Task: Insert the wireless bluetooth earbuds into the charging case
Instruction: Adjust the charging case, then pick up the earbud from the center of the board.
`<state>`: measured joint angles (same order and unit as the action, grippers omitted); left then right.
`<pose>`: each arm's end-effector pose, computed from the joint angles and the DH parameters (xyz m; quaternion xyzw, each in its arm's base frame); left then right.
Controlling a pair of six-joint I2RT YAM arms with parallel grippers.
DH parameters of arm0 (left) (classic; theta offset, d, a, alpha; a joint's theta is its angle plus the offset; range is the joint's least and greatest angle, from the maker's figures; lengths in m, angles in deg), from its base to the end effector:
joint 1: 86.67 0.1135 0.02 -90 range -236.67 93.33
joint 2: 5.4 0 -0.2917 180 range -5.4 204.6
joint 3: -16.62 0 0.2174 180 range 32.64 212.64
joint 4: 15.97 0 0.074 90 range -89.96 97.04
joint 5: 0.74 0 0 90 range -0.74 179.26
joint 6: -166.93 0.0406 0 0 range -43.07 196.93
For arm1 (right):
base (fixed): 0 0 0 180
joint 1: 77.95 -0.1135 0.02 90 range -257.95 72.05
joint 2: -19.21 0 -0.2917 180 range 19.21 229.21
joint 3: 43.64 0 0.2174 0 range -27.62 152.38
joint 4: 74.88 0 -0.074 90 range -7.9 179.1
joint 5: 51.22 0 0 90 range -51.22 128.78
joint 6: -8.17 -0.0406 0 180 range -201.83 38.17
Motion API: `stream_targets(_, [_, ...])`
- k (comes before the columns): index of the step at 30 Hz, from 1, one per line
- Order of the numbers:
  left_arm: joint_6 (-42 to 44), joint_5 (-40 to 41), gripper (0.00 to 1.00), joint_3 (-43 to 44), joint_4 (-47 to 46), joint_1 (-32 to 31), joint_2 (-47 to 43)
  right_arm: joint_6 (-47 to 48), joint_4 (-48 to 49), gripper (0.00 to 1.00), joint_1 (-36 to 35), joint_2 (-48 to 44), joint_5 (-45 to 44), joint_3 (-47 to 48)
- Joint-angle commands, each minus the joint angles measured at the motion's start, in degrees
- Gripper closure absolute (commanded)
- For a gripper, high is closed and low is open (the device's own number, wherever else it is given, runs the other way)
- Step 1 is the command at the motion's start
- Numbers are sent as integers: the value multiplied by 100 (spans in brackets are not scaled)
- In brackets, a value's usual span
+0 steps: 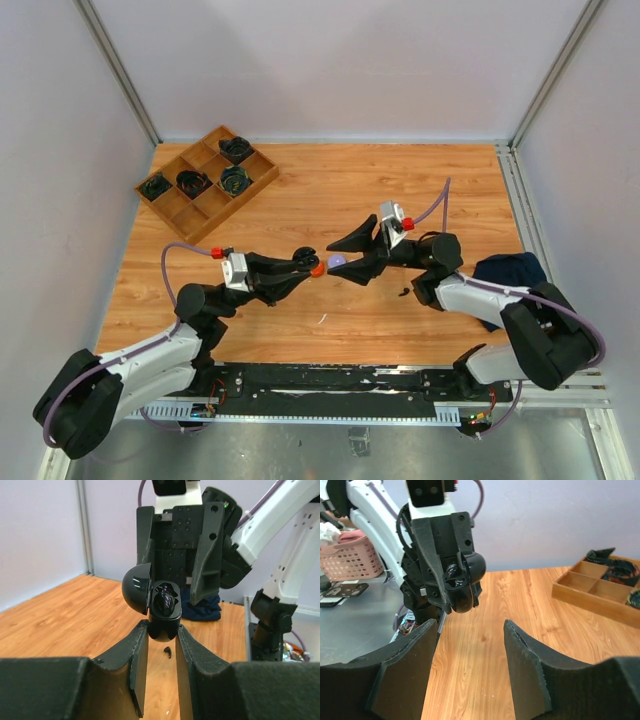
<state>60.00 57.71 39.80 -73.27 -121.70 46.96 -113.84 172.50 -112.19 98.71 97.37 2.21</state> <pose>0.0922 -0.0906 0.2897 0.3081 0.4519 -0.4872 0.6808 0.1681 0.1563 0.3327 -0.4394 0.4028 0.6135 0.5180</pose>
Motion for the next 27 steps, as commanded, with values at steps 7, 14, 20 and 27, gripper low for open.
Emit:
stream_targets(7, [1098, 424, 100, -127, 1050, 13, -350, 1524, -5909, 38, 308, -1729, -1686, 338])
stream_targets(14, [1328, 447, 100, -260, 1004, 13, -199, 1897, -9059, 40, 304, -2141, -3314, 1097])
stream_targets(20, [1457, 511, 100, -374, 977, 13, -177, 1587, -10916, 40, 309, -1924, -4587, 1602])
stream_targets(27, [1442, 483, 100, -398, 883, 13, 25, 1026, -11960, 43, 393, -1585, -5945, 1673])
